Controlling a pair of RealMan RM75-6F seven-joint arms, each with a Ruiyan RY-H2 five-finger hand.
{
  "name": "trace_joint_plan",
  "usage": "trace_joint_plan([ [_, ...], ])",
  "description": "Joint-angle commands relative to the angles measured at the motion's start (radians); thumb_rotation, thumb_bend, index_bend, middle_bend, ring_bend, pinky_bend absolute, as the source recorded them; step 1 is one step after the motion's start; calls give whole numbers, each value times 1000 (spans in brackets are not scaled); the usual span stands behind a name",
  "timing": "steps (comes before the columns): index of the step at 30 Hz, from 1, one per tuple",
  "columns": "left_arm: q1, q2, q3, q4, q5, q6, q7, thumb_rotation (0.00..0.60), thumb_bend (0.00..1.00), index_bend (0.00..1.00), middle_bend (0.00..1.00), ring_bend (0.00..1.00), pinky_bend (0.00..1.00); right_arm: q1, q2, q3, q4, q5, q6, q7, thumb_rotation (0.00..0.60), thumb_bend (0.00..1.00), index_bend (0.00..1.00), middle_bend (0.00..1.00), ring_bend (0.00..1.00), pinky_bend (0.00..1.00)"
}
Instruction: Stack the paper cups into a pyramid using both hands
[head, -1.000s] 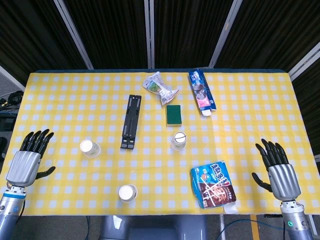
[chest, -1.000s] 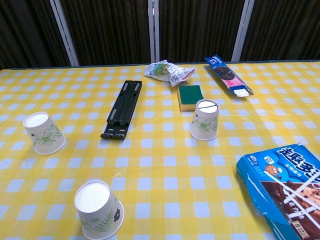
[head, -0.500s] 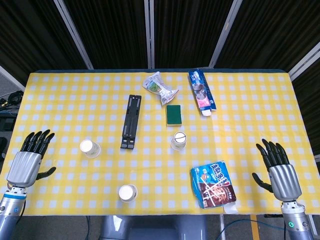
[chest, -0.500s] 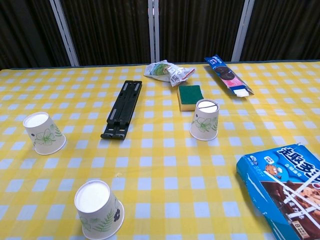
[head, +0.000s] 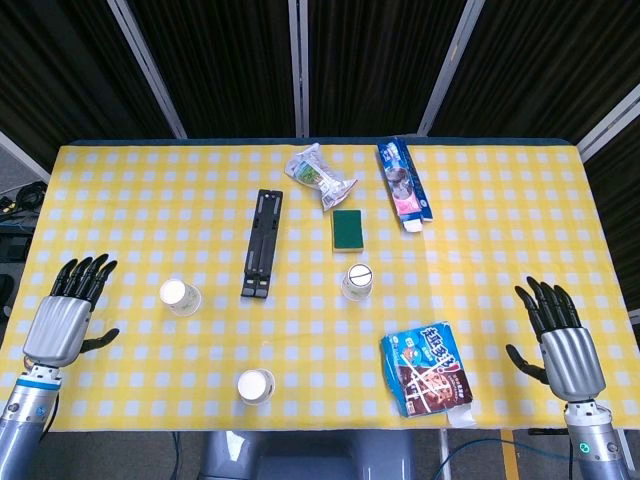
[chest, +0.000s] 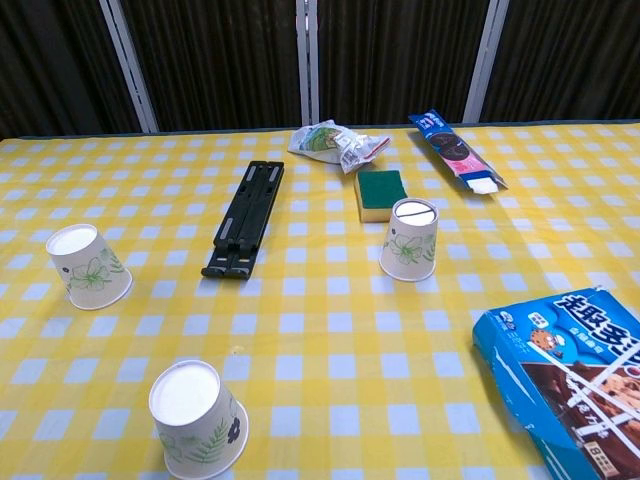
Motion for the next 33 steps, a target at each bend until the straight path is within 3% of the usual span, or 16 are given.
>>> trace_joint_plan([
  [1,-39,7,-21,-32,-23,-56,28,600,83,1,0,0,0,0,2,-1,0,-4,3,2,600,152,0,0,0,0],
  [7,-116,10,-58,-70,-105,-182,120,600,96,155,0,0,0,-1,5,0,-3,-4,6,12,600,152,0,0,0,0],
  [11,-163,-5,-71,-76,-167,-262,173,600,175,251,0,0,0,-2,6,1,-3,-5,9,13,600,152,0,0,0,0],
  [18,-222,-40,-79,-62,-265,-373,208,600,177,267,0,0,0,-3,7,3,-4,-1,10,20,600,152,0,0,0,0],
  [27,-275,-62,-93,-39,-368,-435,243,600,181,195,0,0,0,-3,10,3,-6,-3,11,29,600,152,0,0,0,0],
  [33,-305,-70,-93,-38,-407,-459,265,600,303,233,0,0,0,-3,12,5,-7,1,12,35,600,152,0,0,0,0],
])
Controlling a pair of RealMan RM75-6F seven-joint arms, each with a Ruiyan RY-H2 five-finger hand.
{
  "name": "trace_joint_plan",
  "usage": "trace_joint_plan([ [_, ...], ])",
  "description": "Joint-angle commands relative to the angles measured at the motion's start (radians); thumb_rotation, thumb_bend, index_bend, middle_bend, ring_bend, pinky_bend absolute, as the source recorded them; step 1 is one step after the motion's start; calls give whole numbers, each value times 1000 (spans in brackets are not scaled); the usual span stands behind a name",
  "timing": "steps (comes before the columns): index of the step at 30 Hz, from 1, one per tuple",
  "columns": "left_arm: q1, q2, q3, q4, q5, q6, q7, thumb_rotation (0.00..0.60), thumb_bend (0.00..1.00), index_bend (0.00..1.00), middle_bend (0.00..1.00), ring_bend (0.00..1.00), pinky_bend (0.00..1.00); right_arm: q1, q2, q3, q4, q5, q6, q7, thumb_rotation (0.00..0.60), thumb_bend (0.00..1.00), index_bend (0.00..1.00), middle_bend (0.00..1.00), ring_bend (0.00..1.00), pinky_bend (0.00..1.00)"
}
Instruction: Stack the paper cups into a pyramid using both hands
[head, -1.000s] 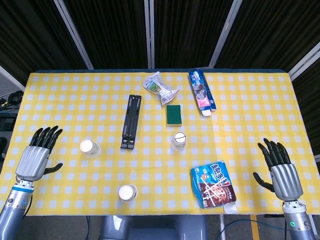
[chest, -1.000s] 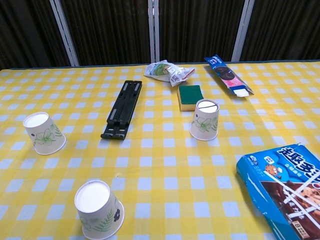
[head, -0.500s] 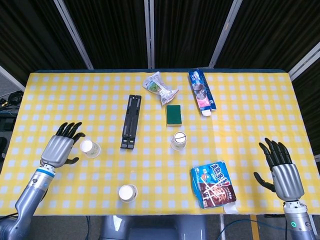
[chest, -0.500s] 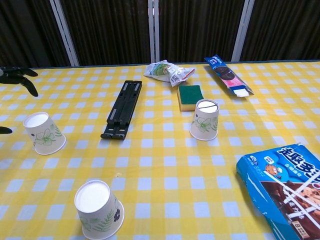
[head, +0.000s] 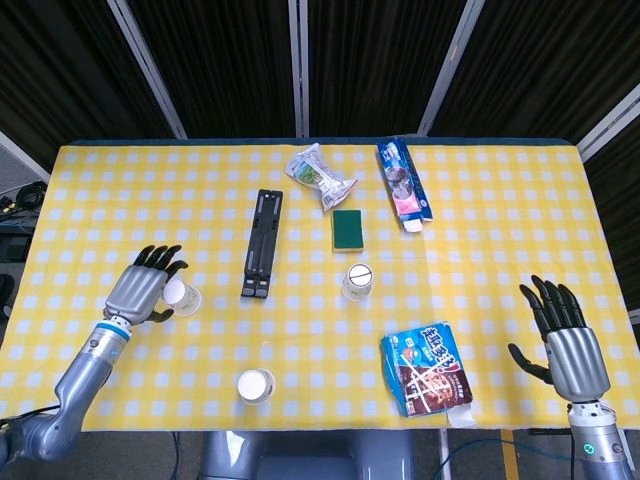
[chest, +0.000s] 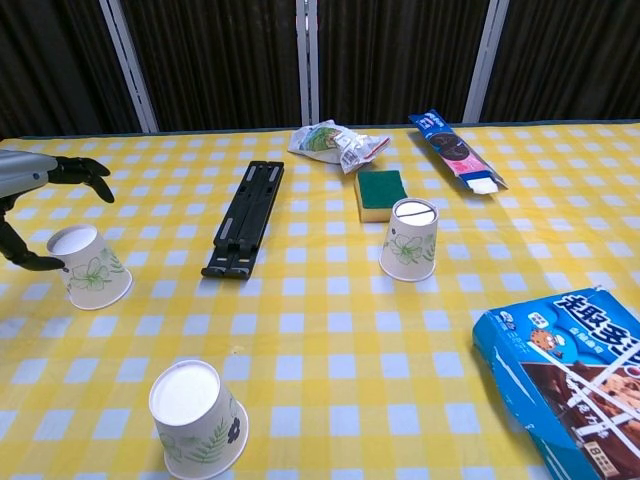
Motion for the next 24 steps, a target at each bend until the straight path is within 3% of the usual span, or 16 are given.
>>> trace_joint_plan([
  [1,-12,-5,4,-1,-18,-6,15,600,317,239,0,0,0,0,2,1,-1,0,2,3,600,152,0,0,0,0],
  [11,-35,-9,25,18,-93,-20,53,600,331,246,0,0,0,-2,5,2,-2,0,5,9,600,152,0,0,0,0],
  [19,-43,-15,35,22,-112,-11,51,600,331,369,0,0,0,-1,3,1,-3,1,2,6,600,152,0,0,0,0],
  [24,-42,-11,42,12,-92,9,29,600,332,391,0,0,0,-1,3,2,-3,1,2,6,600,152,0,0,0,0],
])
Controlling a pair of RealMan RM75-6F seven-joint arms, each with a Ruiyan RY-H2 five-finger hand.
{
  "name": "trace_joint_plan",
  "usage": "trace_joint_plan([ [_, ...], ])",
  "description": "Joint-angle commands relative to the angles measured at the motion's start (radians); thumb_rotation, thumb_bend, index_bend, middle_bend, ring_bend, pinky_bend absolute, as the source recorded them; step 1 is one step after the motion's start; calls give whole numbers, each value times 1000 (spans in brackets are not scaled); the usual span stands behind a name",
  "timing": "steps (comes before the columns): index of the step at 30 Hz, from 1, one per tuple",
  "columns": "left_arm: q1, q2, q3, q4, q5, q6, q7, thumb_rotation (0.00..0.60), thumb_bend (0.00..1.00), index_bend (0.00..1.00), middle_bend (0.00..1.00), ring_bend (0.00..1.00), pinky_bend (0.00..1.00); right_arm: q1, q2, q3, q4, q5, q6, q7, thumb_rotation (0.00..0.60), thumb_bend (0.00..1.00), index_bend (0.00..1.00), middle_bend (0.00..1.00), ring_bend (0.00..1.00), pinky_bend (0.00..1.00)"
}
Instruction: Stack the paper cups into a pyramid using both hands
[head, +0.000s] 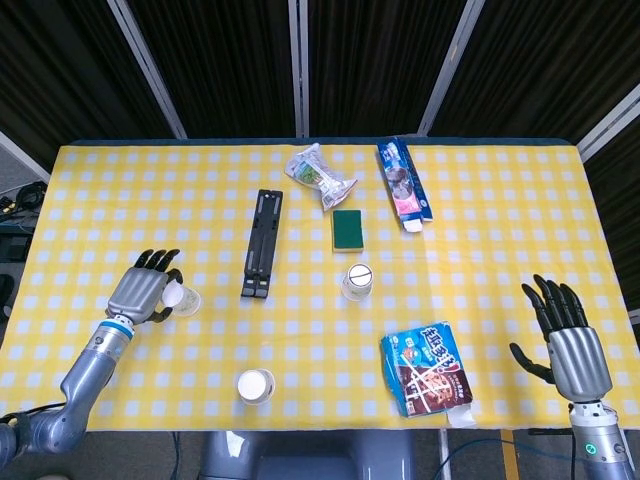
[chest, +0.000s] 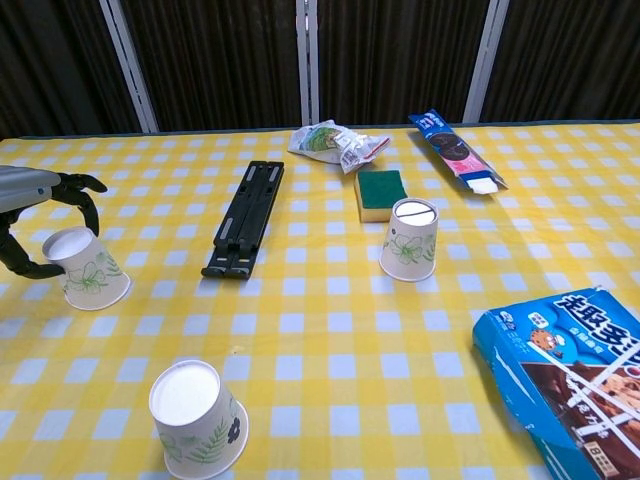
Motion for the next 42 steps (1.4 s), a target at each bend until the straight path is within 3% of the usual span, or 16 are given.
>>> trace_joint_plan([
  [1,3,7,5,-12,15,16,-14,600,332,391,0,0,0,0,0,0,0,1,-1,0,600,152,0,0,0,0],
  [11,24,48,37,-103,142,65,-81,600,331,391,0,0,0,0,-2,0,0,0,-1,-8,600,152,0,0,0,0],
  [29,65,46,195,-204,482,130,-103,600,332,387,0,0,0,1,-4,0,3,2,-5,-10,600,151,0,0,0,0],
  [42,77,24,266,-229,579,103,-96,600,331,366,0,0,0,0,-1,4,2,6,-2,-2,600,152,0,0,0,0],
])
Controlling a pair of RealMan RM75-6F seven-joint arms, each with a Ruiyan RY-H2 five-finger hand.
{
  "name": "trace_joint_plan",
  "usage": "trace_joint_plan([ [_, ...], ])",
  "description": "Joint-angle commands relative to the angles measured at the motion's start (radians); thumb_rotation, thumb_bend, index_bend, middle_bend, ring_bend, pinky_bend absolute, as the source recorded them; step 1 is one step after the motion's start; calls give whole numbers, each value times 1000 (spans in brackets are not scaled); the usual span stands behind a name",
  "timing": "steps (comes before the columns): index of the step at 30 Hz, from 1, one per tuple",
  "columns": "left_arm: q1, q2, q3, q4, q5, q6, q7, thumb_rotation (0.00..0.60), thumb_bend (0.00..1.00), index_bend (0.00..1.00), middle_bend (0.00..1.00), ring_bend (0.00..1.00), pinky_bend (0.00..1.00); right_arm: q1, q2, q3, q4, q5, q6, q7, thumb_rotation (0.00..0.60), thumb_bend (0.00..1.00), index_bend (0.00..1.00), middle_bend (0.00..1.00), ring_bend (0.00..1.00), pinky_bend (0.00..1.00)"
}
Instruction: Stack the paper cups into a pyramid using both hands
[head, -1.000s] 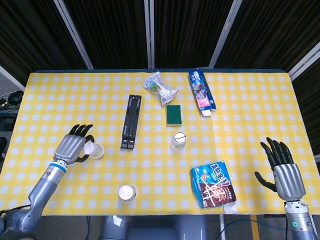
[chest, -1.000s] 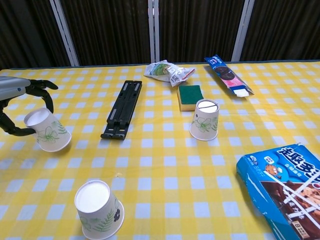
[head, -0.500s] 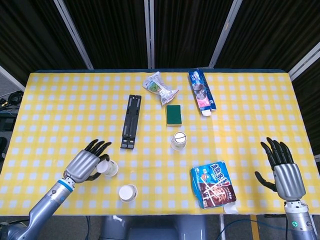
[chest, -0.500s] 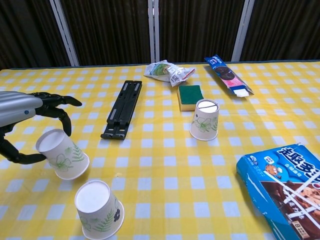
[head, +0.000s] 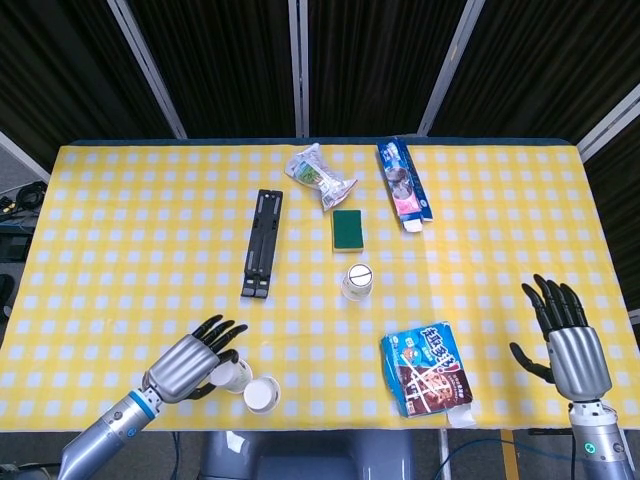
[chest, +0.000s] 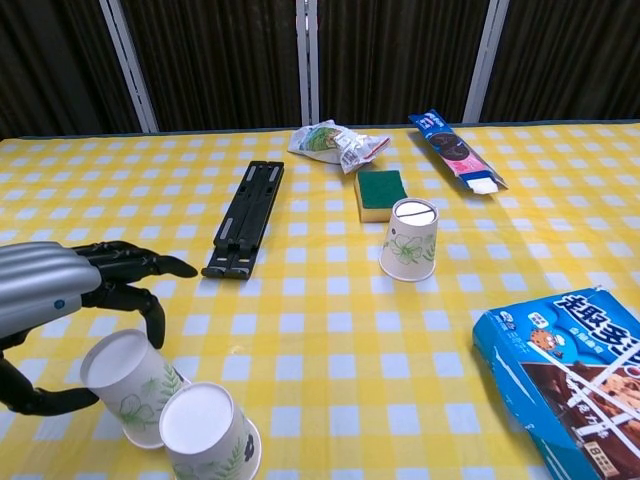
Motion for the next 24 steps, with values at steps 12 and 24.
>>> trace_joint_plan([
  [12,8,16,30,-19,23,-26,33,600,331,369,0,0,0,-1,1,1,-1,0,2,3,600,152,0,0,0,0],
  [24,-3,37,47,-41,53,-52,2,600,331,364,0,0,0,0,0,0,-1,2,-2,3,600,152,0,0,0,0],
])
